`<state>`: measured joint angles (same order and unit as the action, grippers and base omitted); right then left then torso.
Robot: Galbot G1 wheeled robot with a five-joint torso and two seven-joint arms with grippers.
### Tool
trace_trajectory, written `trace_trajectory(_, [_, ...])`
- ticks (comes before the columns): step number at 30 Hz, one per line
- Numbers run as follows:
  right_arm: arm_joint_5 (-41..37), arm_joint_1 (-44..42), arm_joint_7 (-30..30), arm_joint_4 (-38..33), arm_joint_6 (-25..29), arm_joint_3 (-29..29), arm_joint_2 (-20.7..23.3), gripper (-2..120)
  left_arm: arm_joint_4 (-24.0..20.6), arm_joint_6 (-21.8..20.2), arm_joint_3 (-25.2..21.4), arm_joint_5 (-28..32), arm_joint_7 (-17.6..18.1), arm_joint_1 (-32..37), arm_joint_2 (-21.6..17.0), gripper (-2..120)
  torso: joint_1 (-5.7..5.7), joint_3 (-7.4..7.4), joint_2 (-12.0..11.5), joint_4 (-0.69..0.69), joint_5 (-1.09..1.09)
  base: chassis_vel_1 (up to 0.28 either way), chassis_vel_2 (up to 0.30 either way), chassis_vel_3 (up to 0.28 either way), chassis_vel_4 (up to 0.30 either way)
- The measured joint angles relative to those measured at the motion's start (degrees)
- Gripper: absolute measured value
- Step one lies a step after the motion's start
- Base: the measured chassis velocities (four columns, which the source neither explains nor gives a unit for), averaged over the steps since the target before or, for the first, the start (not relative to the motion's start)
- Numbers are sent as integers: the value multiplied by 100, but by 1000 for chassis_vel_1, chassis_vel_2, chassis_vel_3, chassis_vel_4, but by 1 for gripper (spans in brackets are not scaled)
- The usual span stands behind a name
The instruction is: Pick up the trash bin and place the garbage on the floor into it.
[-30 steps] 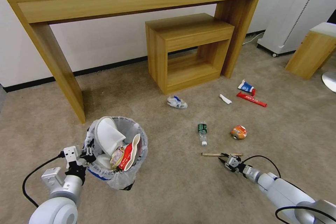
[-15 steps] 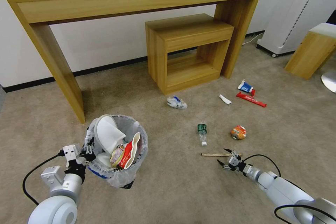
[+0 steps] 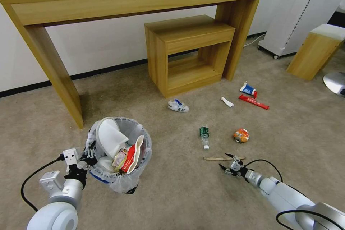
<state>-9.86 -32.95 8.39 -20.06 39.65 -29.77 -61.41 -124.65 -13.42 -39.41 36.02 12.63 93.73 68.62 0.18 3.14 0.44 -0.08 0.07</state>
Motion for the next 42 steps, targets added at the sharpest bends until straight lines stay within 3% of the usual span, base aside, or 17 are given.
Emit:
trace_trajectory(14, [39, 8, 89, -82, 16, 93, 198, 70, 60, 13, 22, -62, -2, 3, 54, 3, 1, 2, -2, -1, 0, 0, 0, 0, 0])
trace_trajectory(21, [-53, -11, 152, -263, -2, 135, 411, 68, 82, 13, 52, -80, 0, -62, 91, 3, 2, 1, -3, -8, -6, 0, 0, 0, 0])
trace_trajectory(42, [-93, 59, 136, -242, 20, 145, 417, 67, 71, 21, 54, -120, -9, -16, 131, 3, 1, -1, -1, -6, -7, 0, 0, 0, 0])
